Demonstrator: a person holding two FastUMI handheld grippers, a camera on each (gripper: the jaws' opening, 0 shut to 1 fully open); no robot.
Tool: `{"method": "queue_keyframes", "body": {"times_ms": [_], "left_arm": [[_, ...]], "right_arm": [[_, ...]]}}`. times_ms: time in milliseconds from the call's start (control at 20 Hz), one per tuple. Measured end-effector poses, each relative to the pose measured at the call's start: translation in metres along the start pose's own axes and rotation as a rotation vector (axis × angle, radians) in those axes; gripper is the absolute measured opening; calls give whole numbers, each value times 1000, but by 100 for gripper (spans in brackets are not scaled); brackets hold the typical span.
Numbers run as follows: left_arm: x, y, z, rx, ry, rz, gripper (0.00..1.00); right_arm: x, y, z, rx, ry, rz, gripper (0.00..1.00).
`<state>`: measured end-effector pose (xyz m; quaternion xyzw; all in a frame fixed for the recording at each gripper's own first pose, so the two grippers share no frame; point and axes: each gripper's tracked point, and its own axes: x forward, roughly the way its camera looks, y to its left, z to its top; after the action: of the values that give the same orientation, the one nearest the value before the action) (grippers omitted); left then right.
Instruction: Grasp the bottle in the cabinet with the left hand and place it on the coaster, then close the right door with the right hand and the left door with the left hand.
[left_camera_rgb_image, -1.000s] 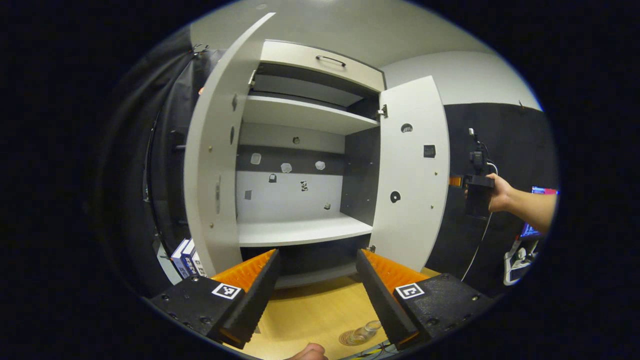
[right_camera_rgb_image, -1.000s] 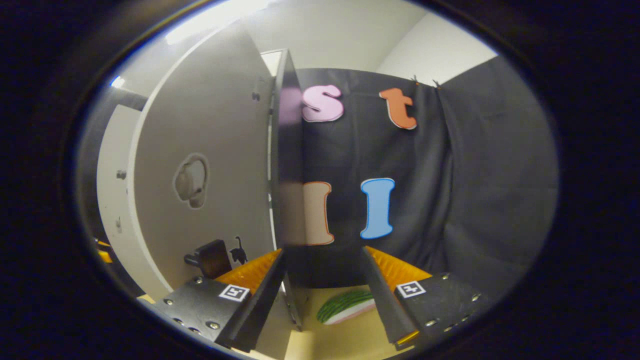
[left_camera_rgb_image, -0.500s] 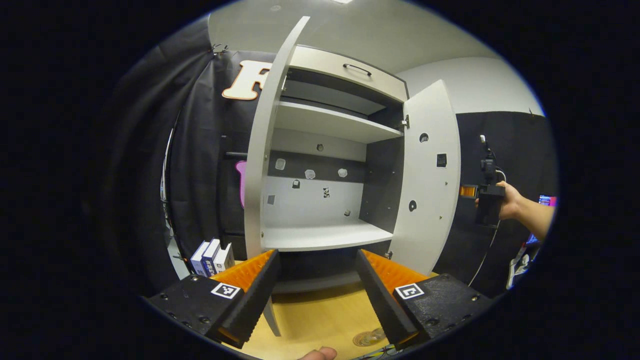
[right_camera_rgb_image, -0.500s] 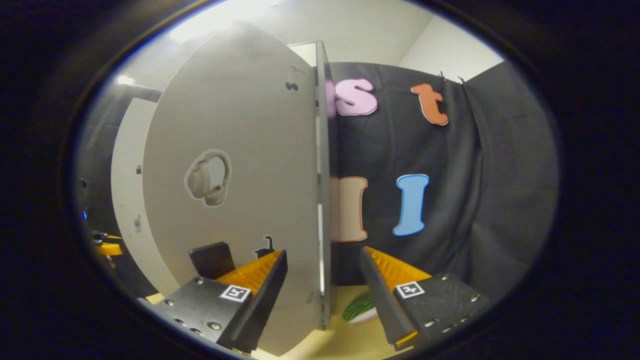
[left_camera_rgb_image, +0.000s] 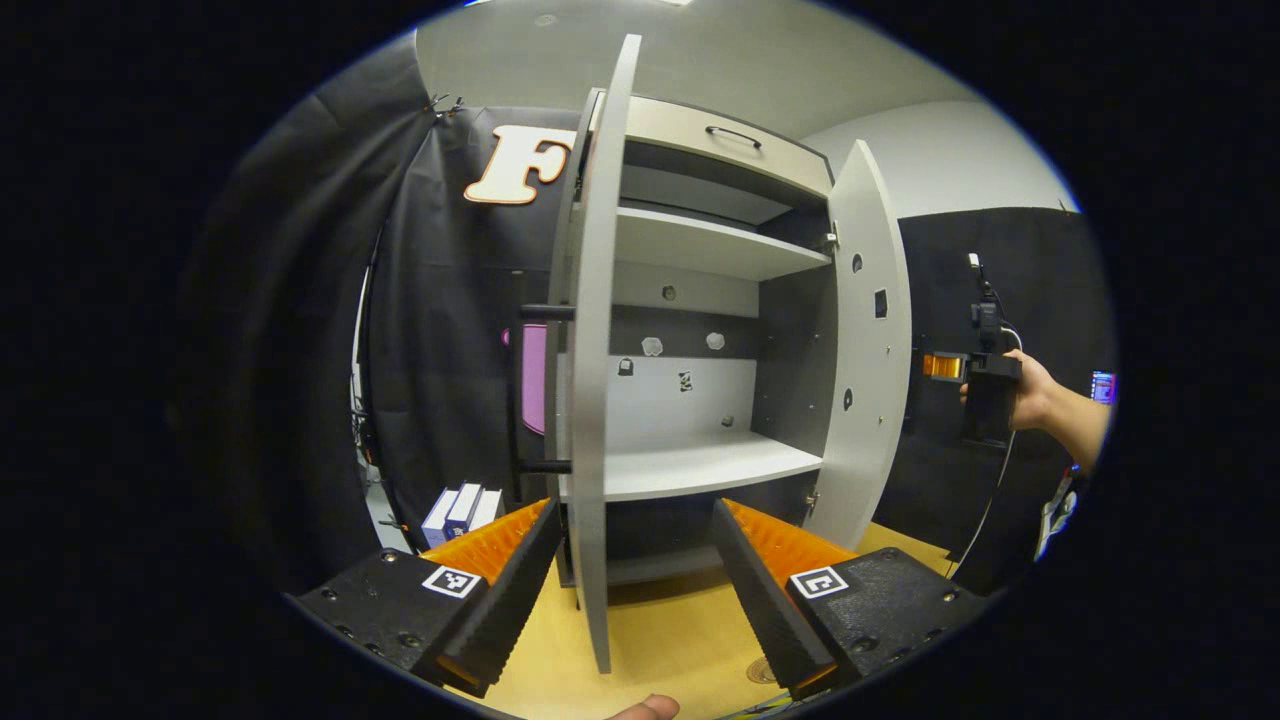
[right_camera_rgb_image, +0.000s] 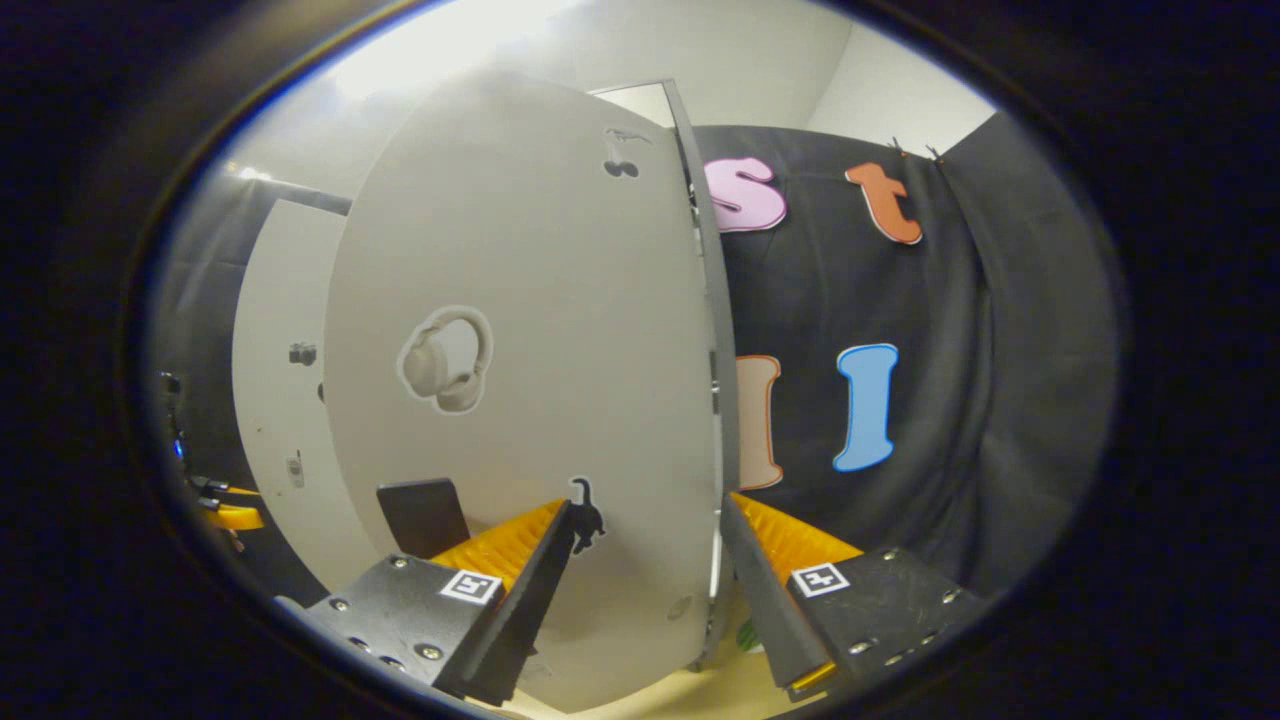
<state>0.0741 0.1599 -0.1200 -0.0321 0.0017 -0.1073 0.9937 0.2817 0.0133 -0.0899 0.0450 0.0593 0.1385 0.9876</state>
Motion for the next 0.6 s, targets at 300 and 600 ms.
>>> {"method": "queue_keyframes", "body": {"times_ms": [300,600], "left_arm": [[2,48,-6,-5,5,-26,97],[12,97,-14,18,0,-76,92]], "right_arm": [[19,25,-17,-46,10,15,89],[-6,28,-8,3,-38,-38,94]]}}
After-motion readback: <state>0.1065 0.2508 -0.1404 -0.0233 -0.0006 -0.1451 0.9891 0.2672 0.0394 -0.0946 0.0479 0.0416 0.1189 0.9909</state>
